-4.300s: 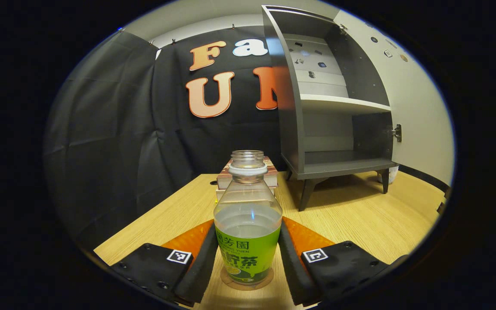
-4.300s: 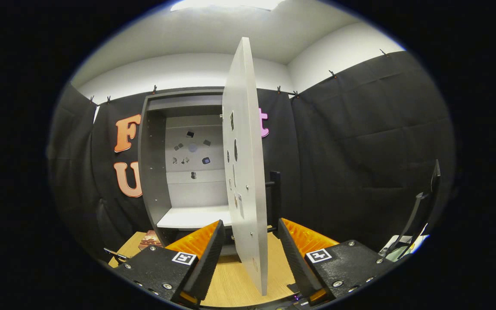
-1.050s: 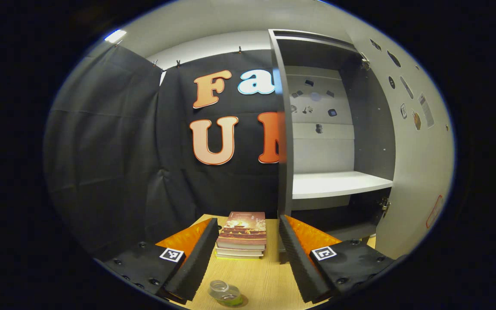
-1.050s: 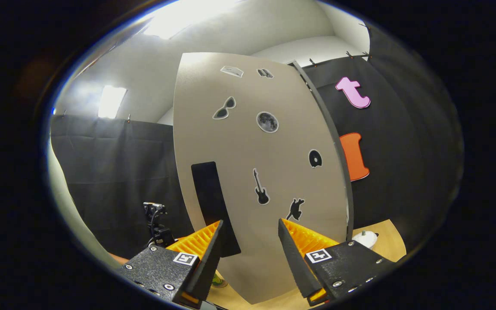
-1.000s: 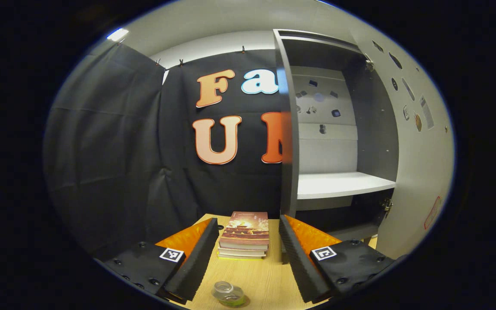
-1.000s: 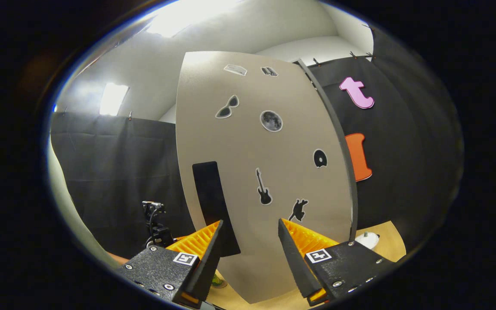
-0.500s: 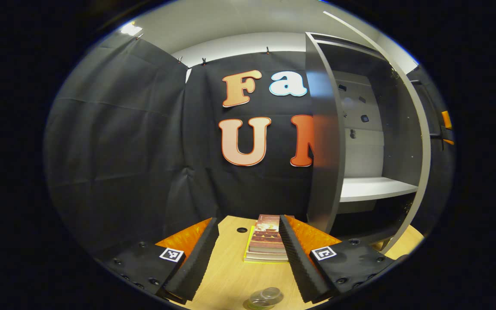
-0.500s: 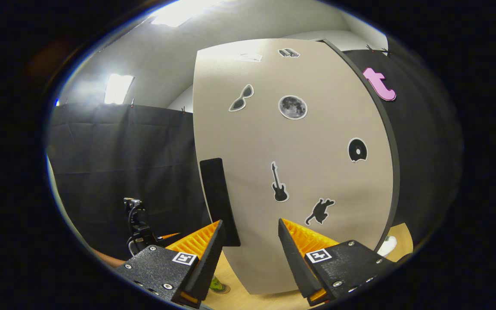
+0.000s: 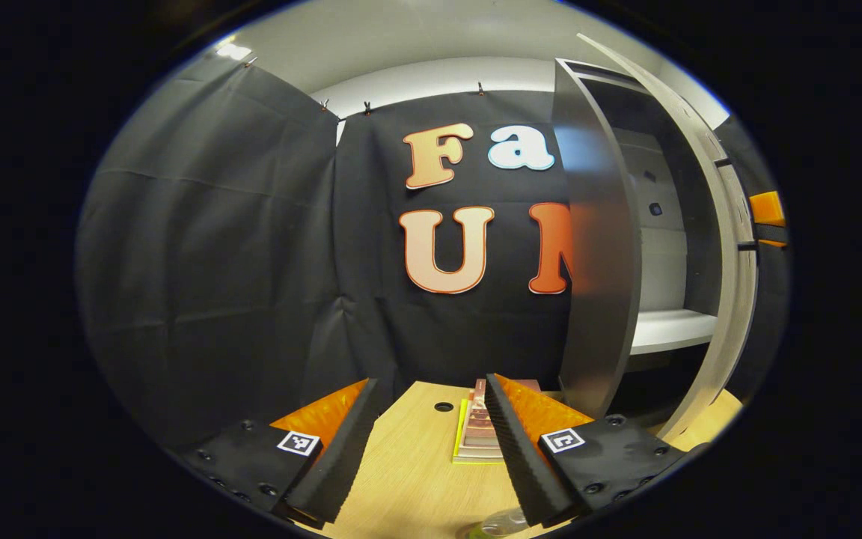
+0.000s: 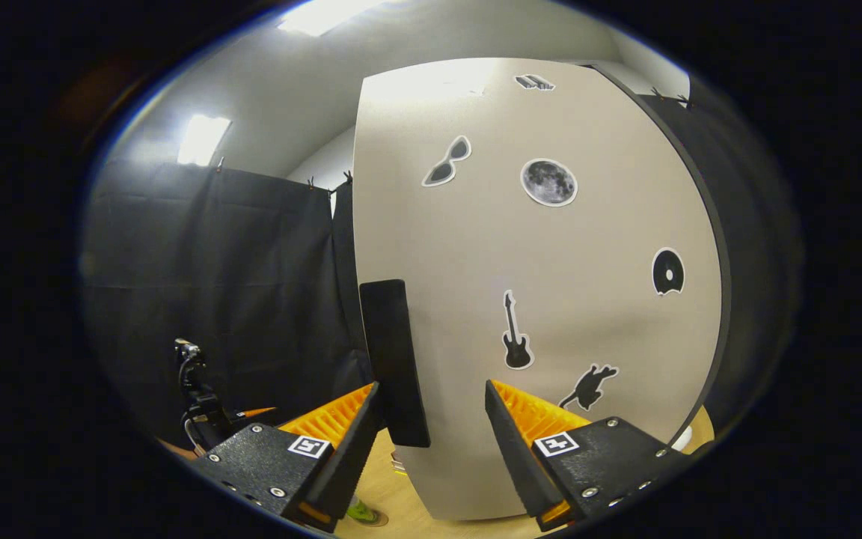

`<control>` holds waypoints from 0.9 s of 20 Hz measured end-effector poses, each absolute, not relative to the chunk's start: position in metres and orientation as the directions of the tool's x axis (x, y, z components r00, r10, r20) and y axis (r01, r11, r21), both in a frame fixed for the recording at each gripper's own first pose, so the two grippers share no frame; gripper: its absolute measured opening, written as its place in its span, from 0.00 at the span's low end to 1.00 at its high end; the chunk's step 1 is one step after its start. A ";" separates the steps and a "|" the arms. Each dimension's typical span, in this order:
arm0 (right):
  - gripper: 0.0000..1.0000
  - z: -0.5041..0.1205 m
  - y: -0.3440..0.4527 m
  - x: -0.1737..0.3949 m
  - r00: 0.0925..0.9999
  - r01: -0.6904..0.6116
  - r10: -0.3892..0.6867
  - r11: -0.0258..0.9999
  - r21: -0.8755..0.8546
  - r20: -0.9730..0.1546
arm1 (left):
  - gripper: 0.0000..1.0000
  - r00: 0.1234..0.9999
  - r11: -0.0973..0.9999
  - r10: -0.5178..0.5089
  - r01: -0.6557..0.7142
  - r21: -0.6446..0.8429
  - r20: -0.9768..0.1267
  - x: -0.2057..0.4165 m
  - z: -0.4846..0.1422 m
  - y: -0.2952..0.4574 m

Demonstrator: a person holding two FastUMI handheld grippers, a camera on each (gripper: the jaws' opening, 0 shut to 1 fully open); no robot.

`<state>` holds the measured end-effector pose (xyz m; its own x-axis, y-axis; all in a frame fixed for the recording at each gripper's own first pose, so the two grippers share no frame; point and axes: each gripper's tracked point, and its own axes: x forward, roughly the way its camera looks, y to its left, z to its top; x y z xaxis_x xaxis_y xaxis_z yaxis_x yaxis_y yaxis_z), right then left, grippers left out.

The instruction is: Open the cabinet door with the right hand, grasp the bottle in the cabinet with the left hand and place it on the coaster, then close the cabinet door with the right hand.

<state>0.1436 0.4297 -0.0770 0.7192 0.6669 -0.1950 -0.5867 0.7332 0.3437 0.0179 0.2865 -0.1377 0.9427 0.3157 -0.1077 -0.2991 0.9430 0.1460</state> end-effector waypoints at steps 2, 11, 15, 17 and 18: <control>0.87 -0.078 0.431 0.147 0.738 -0.566 0.643 0.755 0.333 -0.205 | 0.92 0.939 0.941 0.321 -0.301 0.153 -0.127 0.019 -0.144 0.295; 0.90 -0.080 0.440 0.153 0.804 -0.499 0.543 0.838 0.219 -0.244 | 0.92 0.921 0.938 0.340 -0.317 0.142 -0.188 0.019 -0.161 0.319; 0.89 -0.081 0.444 0.156 0.821 -0.470 0.509 0.859 0.202 -0.259 | 0.92 0.915 0.935 0.351 -0.330 0.131 -0.199 0.017 -0.165 0.329; 0.90 -0.082 0.445 0.159 0.829 -0.455 0.492 0.870 0.192 -0.265 | 0.92 0.915 0.935 0.350 -0.330 0.128 -0.202 0.018 -0.162 0.329; 0.90 -0.083 0.445 0.160 0.833 -0.447 0.484 0.875 0.187 -0.268 | 0.92 0.915 0.936 0.349 -0.328 0.128 -0.201 0.018 -0.161 0.330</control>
<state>0.1597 0.4454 -0.0825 0.8332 0.4836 -0.2681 -0.4474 0.8745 0.1872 0.0181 0.3296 -0.1608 0.9155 0.3485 -0.2012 -0.3282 0.9359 0.1280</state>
